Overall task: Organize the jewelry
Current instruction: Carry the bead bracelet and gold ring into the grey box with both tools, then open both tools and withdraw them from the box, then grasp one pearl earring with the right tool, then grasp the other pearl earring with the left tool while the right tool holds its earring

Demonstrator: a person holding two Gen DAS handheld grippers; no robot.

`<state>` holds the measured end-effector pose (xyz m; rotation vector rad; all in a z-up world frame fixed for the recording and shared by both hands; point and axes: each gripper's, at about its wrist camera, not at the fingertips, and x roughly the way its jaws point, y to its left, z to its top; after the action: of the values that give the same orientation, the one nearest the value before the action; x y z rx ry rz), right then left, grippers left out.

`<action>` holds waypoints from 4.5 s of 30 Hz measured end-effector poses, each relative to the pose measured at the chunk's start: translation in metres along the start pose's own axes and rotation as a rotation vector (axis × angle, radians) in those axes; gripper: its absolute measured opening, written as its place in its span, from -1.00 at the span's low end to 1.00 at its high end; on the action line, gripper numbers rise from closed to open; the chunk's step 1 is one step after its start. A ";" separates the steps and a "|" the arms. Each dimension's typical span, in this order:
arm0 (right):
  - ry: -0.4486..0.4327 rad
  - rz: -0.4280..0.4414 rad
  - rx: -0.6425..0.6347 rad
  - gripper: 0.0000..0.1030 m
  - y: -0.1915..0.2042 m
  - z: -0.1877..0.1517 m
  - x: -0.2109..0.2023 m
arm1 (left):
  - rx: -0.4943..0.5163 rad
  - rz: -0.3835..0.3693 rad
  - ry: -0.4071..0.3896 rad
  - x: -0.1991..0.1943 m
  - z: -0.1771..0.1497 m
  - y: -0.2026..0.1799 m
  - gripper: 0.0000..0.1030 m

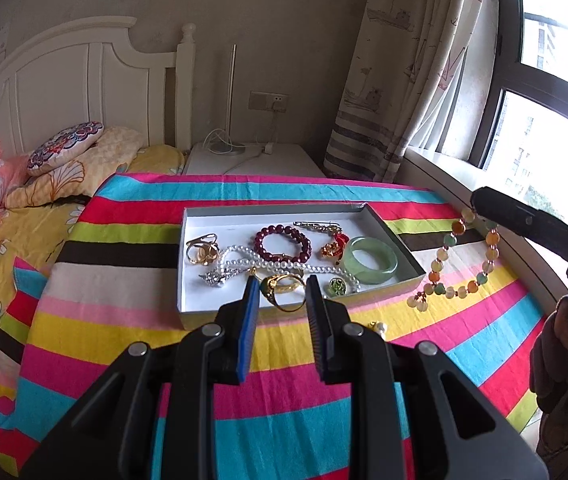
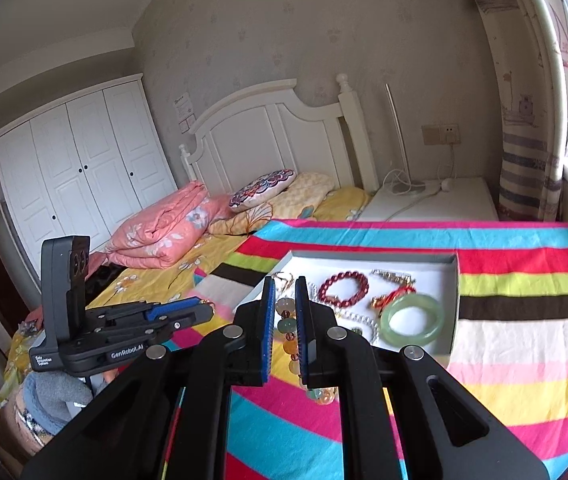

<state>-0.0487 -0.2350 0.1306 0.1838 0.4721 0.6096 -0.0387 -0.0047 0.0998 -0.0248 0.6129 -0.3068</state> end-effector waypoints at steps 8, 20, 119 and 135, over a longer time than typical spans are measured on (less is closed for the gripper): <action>0.021 -0.051 -0.016 -0.82 -0.007 0.031 0.034 | -0.028 0.000 0.067 0.055 0.043 0.016 -0.55; 0.133 -0.090 0.050 -0.82 -0.039 0.045 0.114 | -0.106 0.069 0.194 0.160 0.082 0.043 -0.55; 0.470 -0.298 -0.190 -0.72 -0.007 -0.086 0.107 | -0.346 -0.115 0.114 0.046 -0.074 0.078 0.94; 0.213 -0.253 0.058 -0.72 -0.045 -0.073 0.042 | -0.122 -0.101 0.144 0.046 -0.069 0.011 0.91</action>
<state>-0.0303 -0.2445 0.0370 0.1114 0.7077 0.3685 -0.0391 -0.0032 0.0162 -0.1527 0.7741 -0.3708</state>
